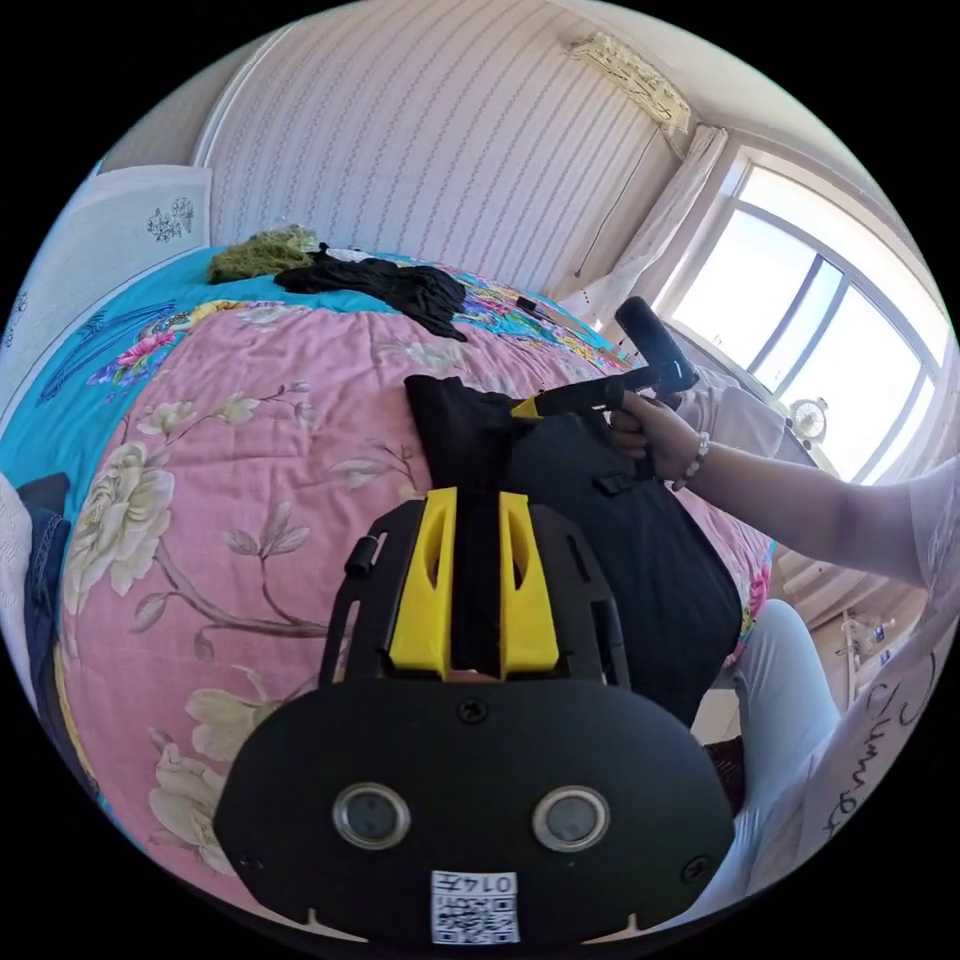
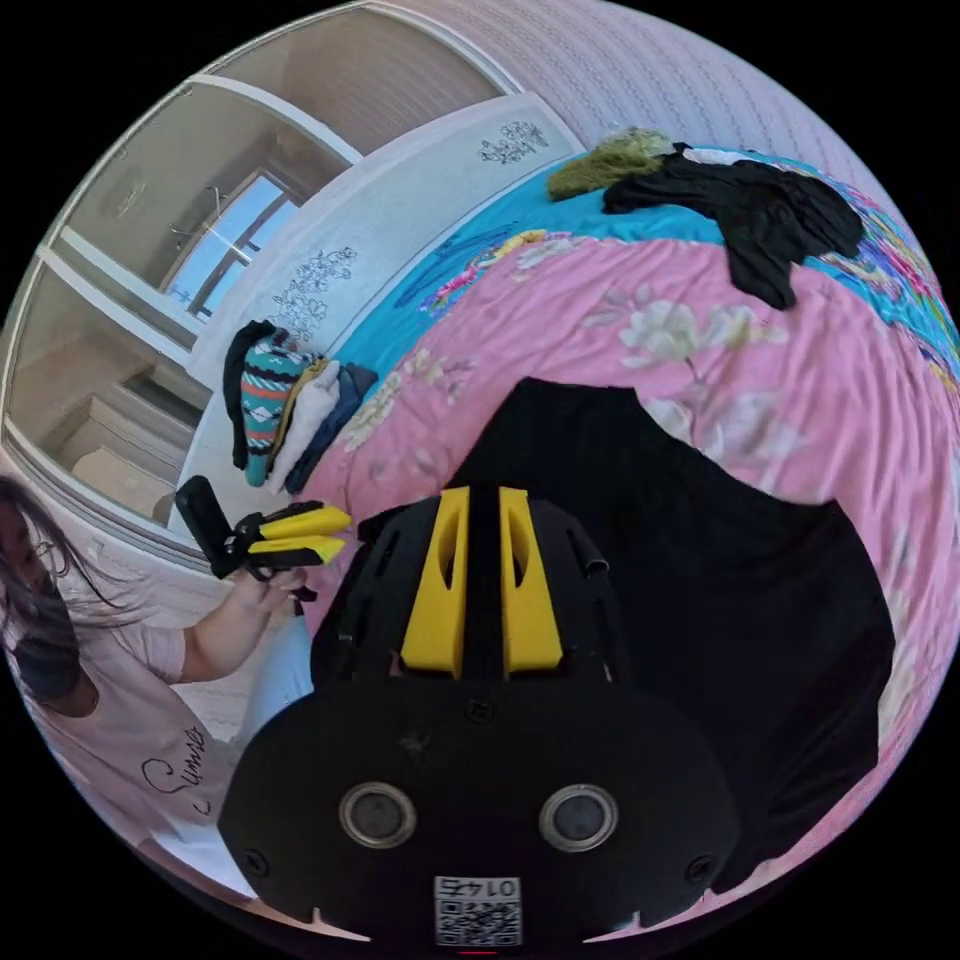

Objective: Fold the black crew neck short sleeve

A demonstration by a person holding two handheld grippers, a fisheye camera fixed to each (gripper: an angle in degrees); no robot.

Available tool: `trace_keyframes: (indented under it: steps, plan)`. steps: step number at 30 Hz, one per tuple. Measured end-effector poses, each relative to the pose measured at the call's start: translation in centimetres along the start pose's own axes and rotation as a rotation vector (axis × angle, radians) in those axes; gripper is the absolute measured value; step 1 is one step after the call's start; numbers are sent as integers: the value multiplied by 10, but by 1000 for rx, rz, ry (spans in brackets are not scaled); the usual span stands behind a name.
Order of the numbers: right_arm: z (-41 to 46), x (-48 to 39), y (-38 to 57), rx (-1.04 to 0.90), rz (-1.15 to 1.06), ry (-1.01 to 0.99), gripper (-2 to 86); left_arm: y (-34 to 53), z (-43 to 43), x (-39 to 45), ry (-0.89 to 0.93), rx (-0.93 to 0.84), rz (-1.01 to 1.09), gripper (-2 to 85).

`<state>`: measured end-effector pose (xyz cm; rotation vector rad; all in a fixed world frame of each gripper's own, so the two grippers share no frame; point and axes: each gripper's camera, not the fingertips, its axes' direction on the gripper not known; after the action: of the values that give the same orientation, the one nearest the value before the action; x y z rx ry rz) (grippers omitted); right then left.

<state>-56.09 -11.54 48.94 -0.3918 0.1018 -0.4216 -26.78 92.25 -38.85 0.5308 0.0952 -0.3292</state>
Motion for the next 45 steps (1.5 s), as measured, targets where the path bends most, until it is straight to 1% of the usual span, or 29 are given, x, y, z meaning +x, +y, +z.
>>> trace_keyframes:
  steps: [5,7,10,11,13,16,17,18,20,22,24,25,26,27,28,30,31,33,36,38,43,45]
  plan:
    - [-12,15,9,44,-21,2,66,-20,29,17,-55,-54,25,82]
    - [-6,15,0,36,-39,-6,65,-30,56,22,-66,-100,13,82]
    - [12,14,-16,29,-58,89,72,-40,94,28,-53,-198,-2,76]
    - [18,17,-21,30,-39,137,69,-42,97,30,-48,-196,0,73]
    - [29,26,-28,-24,-16,121,50,-51,102,40,-72,-174,-4,36]
    - [38,38,-24,-42,-7,120,27,-56,123,51,-106,-191,14,21]
    - [44,44,-19,-73,-14,157,24,-57,128,52,-103,-194,12,22]
    - [43,52,-12,-83,-18,140,25,-60,131,55,-87,-186,2,25]
    - [24,64,3,-22,0,93,35,-65,132,60,-82,-180,-13,33]
    - [-11,76,30,85,11,42,45,-69,127,72,-102,-172,1,48]
    - [-70,94,88,226,7,8,51,-72,122,82,-115,-162,16,50]
    - [-85,100,106,250,13,8,51,-75,120,90,-117,-157,28,51]
    - [-114,111,146,295,17,19,51,-77,120,95,-117,-155,38,50]
    - [-139,122,190,319,42,58,50,-83,124,106,-116,-158,60,50]
    - [-150,128,213,329,67,88,49,-92,132,119,-108,-173,90,50]
    - [-187,156,310,368,195,215,44,-108,152,143,-83,-207,140,49]
    - [-193,164,333,378,228,242,44,-121,168,161,-58,-223,166,49]
    - [-209,193,410,376,342,288,48,-143,193,190,-4,-233,204,49]
    - [-214,224,469,403,407,288,63,-183,235,244,80,-234,270,48]
    - [-214,242,489,429,417,232,71,-207,262,274,110,-244,314,47]
    - [-220,275,519,478,365,127,66,-270,356,358,144,-331,438,49]
    - [-223,287,532,483,312,70,68,-286,388,383,135,-352,470,51]
